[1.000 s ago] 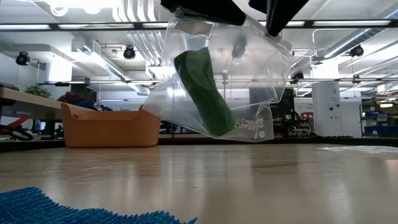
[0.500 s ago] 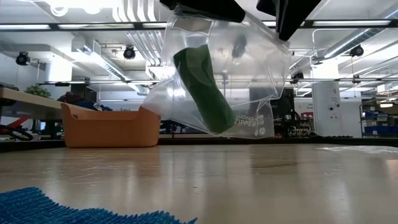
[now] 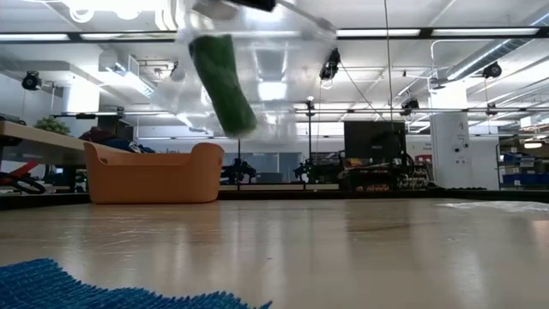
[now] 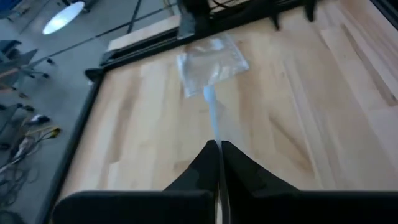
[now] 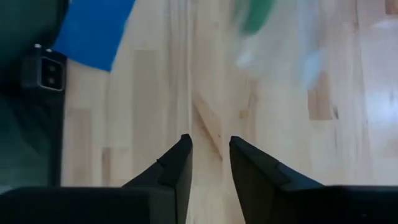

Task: Roll bandage
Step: Put the transparent zip bag containing the rolled green bandage into the orange bin

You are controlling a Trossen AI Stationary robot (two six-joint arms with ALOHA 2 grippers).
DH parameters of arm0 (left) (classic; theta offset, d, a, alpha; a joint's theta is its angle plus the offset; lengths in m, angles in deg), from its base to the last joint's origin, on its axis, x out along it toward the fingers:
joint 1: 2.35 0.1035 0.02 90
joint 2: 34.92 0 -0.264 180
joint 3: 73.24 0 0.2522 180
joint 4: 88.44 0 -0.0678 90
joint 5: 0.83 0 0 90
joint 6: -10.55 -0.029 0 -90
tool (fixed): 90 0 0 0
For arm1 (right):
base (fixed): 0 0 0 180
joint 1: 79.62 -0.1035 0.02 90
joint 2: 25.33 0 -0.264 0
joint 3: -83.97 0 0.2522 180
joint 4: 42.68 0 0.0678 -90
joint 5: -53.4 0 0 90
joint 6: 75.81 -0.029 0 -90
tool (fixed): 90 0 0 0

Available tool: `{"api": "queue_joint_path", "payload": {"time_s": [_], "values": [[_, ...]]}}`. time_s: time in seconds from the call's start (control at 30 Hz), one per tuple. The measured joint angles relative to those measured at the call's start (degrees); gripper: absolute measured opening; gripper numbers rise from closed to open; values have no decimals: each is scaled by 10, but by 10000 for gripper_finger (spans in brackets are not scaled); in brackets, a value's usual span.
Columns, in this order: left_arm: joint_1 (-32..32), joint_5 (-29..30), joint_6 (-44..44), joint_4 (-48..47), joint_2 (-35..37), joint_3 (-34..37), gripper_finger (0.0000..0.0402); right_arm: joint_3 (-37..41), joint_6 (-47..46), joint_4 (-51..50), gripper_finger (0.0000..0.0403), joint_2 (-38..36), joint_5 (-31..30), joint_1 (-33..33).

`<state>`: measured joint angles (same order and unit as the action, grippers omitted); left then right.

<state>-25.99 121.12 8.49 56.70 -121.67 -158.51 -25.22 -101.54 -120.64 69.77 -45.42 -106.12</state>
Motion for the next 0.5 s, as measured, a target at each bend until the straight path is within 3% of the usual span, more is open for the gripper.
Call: {"api": "queue_joint_path", "payload": {"time_s": [0.27,0.5], "values": [[32,39,24,-142,146,0,0,28,2,66,100,14,-21,-35],[118,40,16,-199,246,8,0,37,36,136,82,68,-32,-44]]}}
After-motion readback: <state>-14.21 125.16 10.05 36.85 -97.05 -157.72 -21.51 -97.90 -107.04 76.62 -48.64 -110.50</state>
